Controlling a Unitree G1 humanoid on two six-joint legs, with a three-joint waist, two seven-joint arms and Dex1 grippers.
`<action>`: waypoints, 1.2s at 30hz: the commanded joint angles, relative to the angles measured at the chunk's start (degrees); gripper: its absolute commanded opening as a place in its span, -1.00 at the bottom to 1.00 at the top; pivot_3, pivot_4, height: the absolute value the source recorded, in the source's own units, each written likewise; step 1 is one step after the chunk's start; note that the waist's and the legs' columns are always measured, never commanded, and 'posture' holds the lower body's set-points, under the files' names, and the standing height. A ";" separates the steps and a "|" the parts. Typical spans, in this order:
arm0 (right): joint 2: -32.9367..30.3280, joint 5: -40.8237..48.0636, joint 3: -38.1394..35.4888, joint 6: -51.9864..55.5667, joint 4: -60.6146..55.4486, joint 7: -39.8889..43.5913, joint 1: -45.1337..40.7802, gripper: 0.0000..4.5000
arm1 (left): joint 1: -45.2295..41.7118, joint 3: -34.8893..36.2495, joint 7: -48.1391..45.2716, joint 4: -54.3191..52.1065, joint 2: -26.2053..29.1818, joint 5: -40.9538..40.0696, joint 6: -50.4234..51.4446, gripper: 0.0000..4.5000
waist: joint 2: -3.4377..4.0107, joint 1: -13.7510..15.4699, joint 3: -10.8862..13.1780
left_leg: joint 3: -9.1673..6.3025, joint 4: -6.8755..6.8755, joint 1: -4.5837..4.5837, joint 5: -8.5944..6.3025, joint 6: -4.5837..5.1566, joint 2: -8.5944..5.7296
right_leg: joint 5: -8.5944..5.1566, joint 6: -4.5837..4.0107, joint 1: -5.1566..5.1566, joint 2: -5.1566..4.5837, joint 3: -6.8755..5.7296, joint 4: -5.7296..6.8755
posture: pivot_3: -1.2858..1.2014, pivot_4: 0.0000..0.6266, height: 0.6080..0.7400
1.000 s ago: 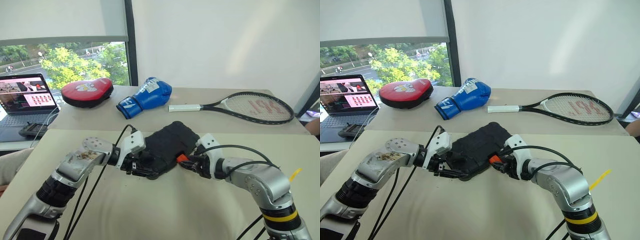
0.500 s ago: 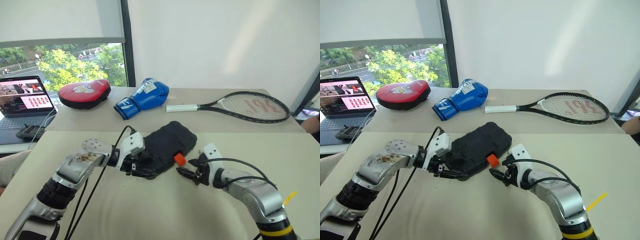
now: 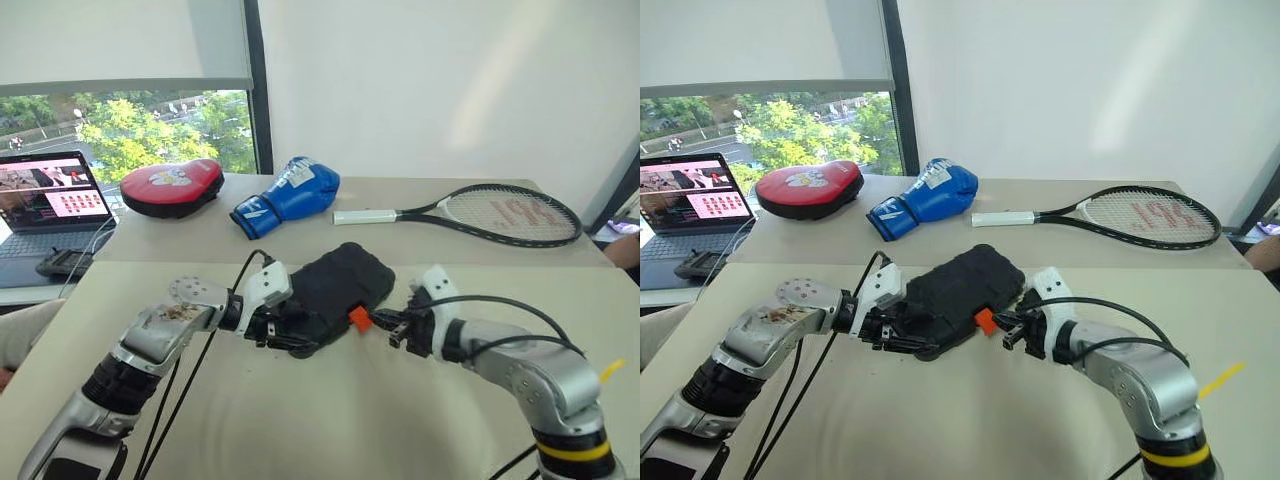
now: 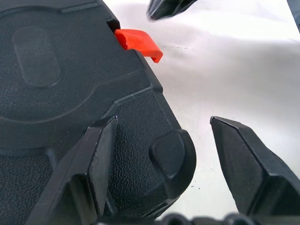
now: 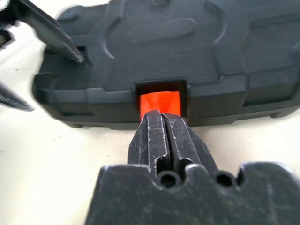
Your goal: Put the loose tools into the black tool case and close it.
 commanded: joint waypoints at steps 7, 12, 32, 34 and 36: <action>4.47 -5.61 6.08 -6.27 9.64 1.77 -5.75 -0.99 | 1.02 -0.15 1.21 -0.50 0.16 1.30 1.85 0.52 | 0.00 -0.43 0.00 | 0.01 0.00 -0.02 0.03 -0.04 0.01 | 0.01 -0.01 -0.03 0.01 0.01 0.03 | 0.03 -0.52 1.00; 2.34 -5.38 4.33 -8.31 3.71 3.83 -2.17 -0.99 | 2.25 1.21 2.10 -1.67 -0.21 0.55 1.51 0.52 | 0.00 -0.51 0.00 | 0.00 -0.01 -0.04 0.03 -0.04 0.02 | 0.01 0.00 -0.05 0.01 0.01 0.03 | 0.03 -0.52 1.00; -9.47 6.59 -41.21 -24.17 -29.41 18.61 45.45 0.99 | 37.98 34.78 7.43 -17.18 0.65 -15.37 -3.08 1.00 | 0.07 0.58 0.02 | -0.04 -0.09 0.10 -0.23 0.25 0.15 | -0.07 -0.03 0.07 -0.17 0.03 -0.10 | 0.03 -0.52 1.00; -10.05 7.04 -43.40 -24.84 -29.56 20.32 48.93 0.99 | 41.94 36.04 6.08 -17.25 2.37 -14.29 -5.18 1.00 | 0.09 0.62 0.03 | -0.02 -0.11 0.14 -0.23 0.25 0.17 | -0.11 -0.09 0.09 -0.18 0.05 -0.12 | 0.03 -0.52 1.00; -10.21 7.49 -44.94 -25.44 -29.42 20.59 50.36 0.99 | 43.97 36.52 5.33 -16.75 3.70 -13.67 -6.70 1.00 | 0.09 0.65 0.03 | -0.03 -0.11 0.19 -0.24 0.23 0.22 | -0.18 -0.18 0.12 -0.20 0.05 -0.11 | 0.03 -0.52 1.00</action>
